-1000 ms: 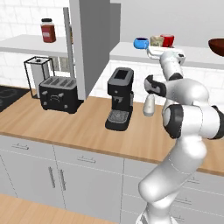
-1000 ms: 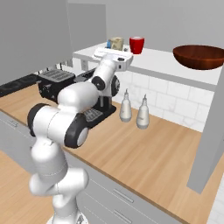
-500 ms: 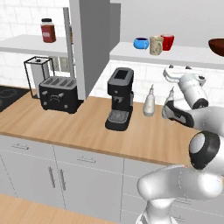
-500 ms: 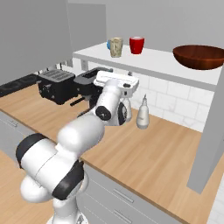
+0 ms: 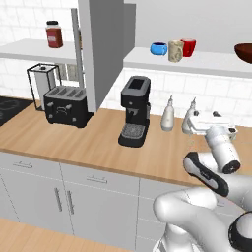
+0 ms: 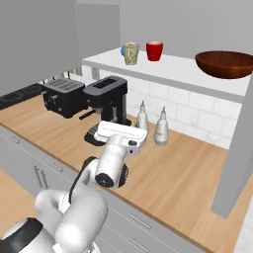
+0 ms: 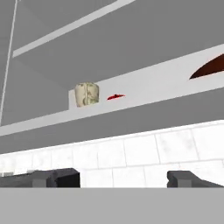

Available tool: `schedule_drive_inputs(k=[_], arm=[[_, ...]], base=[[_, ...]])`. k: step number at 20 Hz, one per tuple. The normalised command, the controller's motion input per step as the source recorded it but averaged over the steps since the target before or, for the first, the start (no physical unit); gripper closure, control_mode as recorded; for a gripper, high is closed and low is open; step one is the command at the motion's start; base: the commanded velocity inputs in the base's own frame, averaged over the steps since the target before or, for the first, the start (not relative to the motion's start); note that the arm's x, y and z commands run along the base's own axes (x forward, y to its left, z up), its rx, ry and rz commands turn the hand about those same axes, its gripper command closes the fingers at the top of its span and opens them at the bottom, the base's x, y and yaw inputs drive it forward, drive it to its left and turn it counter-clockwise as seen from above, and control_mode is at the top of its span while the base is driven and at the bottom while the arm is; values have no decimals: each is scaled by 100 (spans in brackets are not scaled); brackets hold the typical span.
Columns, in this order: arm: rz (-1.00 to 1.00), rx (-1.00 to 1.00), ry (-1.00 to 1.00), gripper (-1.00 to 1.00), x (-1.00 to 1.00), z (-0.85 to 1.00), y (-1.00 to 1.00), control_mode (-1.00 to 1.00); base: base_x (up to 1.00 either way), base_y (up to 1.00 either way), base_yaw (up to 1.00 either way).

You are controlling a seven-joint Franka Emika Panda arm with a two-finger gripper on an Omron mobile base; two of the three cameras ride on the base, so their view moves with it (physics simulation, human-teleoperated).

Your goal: Gather all objects into one cabinet and sort the glasses and bowls to opposite sides.

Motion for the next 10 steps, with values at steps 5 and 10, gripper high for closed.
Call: schedule_drive_inputs(k=[5, 10], arm=[[-6, -11, 8, -100, -100, -97, 21, -100], [1, -6, 11, -100, -33, -17, 8, -100]], base=[[0, 0, 0], [0, 0, 0]])
